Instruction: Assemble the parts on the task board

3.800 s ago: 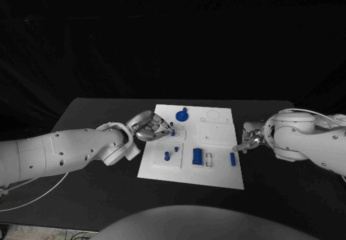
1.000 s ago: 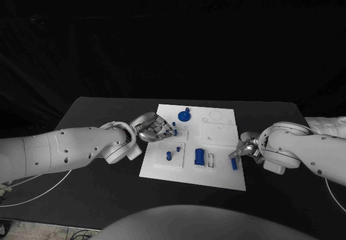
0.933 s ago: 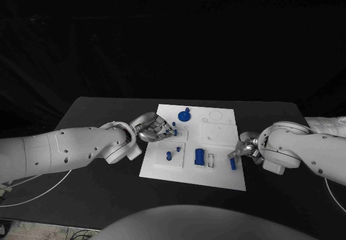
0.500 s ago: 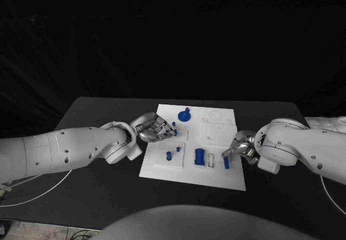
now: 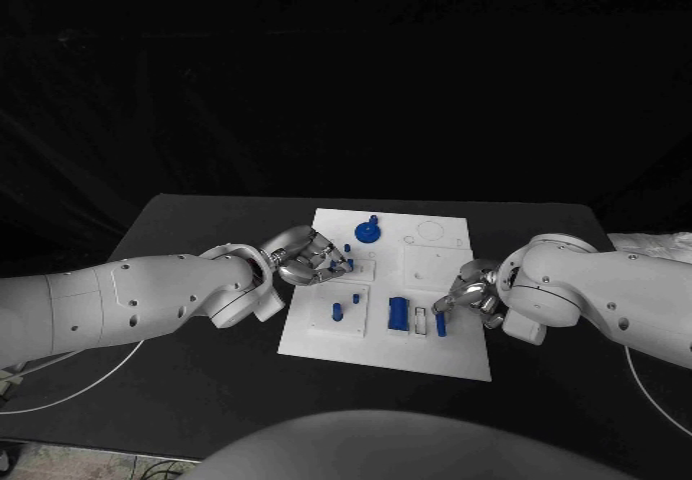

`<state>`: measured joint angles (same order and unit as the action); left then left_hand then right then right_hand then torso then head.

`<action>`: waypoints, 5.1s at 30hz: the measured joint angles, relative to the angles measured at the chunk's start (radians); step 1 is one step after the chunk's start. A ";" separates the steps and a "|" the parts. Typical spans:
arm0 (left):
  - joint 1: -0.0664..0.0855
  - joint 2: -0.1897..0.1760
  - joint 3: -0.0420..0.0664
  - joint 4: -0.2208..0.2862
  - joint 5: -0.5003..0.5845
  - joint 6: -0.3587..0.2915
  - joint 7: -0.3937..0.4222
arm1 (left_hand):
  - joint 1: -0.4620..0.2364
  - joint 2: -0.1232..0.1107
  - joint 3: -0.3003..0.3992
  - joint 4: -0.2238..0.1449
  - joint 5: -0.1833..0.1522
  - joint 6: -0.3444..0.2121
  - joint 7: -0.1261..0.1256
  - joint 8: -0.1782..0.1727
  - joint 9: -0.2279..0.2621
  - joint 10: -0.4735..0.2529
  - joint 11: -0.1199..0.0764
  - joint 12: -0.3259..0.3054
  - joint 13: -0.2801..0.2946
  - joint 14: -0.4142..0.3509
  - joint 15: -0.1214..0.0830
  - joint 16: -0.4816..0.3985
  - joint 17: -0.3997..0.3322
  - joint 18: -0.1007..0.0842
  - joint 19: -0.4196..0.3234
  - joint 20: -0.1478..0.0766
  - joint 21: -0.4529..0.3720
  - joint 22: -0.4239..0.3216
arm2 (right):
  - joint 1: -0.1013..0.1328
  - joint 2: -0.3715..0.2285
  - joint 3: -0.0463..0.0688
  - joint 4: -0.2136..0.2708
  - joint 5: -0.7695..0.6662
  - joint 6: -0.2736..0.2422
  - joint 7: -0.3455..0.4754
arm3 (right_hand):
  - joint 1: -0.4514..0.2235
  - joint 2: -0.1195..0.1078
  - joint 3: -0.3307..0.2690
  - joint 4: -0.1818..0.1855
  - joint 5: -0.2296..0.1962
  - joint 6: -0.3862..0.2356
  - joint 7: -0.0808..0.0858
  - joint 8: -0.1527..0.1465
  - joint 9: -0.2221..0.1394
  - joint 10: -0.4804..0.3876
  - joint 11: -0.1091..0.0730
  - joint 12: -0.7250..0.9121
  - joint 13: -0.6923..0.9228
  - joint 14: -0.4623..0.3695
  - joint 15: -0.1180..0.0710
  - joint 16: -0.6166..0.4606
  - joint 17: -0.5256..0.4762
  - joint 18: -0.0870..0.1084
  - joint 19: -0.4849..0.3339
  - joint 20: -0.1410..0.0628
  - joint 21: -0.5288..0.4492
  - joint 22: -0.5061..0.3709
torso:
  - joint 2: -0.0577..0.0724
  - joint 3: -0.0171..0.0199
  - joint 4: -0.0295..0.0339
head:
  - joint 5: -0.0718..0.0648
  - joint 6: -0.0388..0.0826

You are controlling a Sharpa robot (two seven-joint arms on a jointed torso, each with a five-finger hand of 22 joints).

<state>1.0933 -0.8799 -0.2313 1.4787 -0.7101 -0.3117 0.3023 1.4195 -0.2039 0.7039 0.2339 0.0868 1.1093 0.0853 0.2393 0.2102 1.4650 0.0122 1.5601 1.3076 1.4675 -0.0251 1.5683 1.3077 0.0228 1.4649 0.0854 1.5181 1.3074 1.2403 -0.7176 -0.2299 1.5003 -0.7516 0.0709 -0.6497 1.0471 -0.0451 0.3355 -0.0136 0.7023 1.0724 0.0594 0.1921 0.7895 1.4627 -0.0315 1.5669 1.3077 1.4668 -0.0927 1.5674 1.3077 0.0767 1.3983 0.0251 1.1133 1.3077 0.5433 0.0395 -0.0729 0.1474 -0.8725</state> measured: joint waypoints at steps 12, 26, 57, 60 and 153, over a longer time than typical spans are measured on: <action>0.000 0.000 0.000 -0.001 -0.002 0.007 -0.003 | 0.000 0.000 0.000 0.000 0.000 0.000 0.000 0.000 0.000 0.000 0.000 0.000 0.000 0.000 0.000 0.000 0.000 0.000 0.000 0.000 0.000 0.000 | -0.003 0.027 0.000 -0.024 0.036 -0.020 0.005 | -0.020 0.009 0.017 -0.011 -0.026 -0.018 -0.004 0.000 0.015 0.000 0.000 0.000 0.000 0.000 0.000 0.000 0.000 0.000 -0.004 0.004 -0.016 0.000 | 0.000 0.0000 0.0000 | 0.002 0.000; 0.000 -0.002 0.000 0.001 -0.001 0.018 -0.008 | 0.000 0.000 0.003 -0.003 0.000 -0.004 0.004 0.004 0.000 0.000 0.000 0.000 0.000 0.000 0.000 0.000 0.000 0.000 0.000 0.000 0.000 0.000 | -0.012 0.042 0.000 -0.031 0.064 -0.047 0.011 | -0.022 0.012 0.022 -0.017 -0.056 -0.032 -0.008 -0.001 0.024 0.000 0.000 0.000 0.000 0.000 0.007 0.000 0.000 0.016 -0.018 0.004 -0.046 0.000 | 0.000 -0.0001 0.0000 | 0.008 0.000; 0.000 -0.002 0.000 0.003 -0.001 0.030 -0.013 | 0.000 0.000 0.003 -0.003 0.000 -0.004 0.004 0.004 0.001 0.000 0.000 0.000 0.000 0.000 0.000 0.000 0.000 0.000 0.000 0.000 0.000 0.000 | -0.023 0.058 0.000 -0.055 0.065 -0.051 0.012 | -0.034 0.024 0.022 -0.017 -0.185 -0.051 -0.006 -0.011 0.040 0.004 0.003 0.000 0.000 0.000 0.014 -0.023 0.000 0.016 -0.043 0.014 -0.114 0.000 | 0.000 -0.0001 -0.0004 | 0.010 0.000; 0.000 -0.002 0.000 0.003 -0.001 0.031 -0.014 | 0.000 0.000 0.003 -0.003 0.000 -0.004 0.004 0.004 0.001 0.000 0.000 0.000 0.000 0.000 0.000 0.000 0.000 0.000 0.000 0.000 0.000 0.000 | -0.024 0.059 0.000 -0.055 0.064 -0.049 0.012 | -0.034 0.024 0.022 -0.017 -0.185 -0.051 -0.006 -0.011 0.040 0.004 0.003 0.000 0.000 0.000 0.014 -0.023 0.000 0.016 -0.046 0.011 -0.114 0.000 | 0.000 0.0000 -0.0003 | 0.010 0.000; 0.000 -0.020 0.000 0.014 -0.013 0.044 -0.018 | 0.012 0.004 0.011 -0.011 0.000 -0.004 0.004 0.008 0.003 0.000 0.000 0.000 0.000 0.000 0.000 0.000 0.000 0.000 0.000 0.000 0.000 0.000 | -0.237 -0.213 -0.001 0.219 -0.669 -0.555 0.556 | 0.227 -0.019 -0.073 0.049 -0.342 -0.358 0.008 0.431 0.429 0.004 0.018 0.000 0.000 0.000 0.028 0.000 0.000 0.015 0.013 0.027 0.105 0.000 | 0.000 -0.0001 0.0000 | 0.022 0.000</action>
<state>1.0929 -0.9001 -0.2313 1.4926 -0.7236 -0.2681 0.2839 1.4314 -0.1999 0.7150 0.2229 0.0868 1.1056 0.0889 0.2471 0.2131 1.4650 0.0122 1.5601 1.3075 1.4675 -0.0251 1.5683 1.3075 0.0228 1.4649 0.0854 1.5181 1.3074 1.0030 -0.9308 -0.2311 1.7195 -1.4210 -0.4837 -0.0933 1.2744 -0.0638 0.2622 0.0349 0.3603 0.7140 0.0672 0.6235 1.2184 1.4668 -0.0140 1.5669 1.3073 1.4664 -0.0644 1.5674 1.3074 0.0916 1.4111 0.0521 1.2179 1.3080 0.5433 0.0394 -0.0729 0.1691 -0.8725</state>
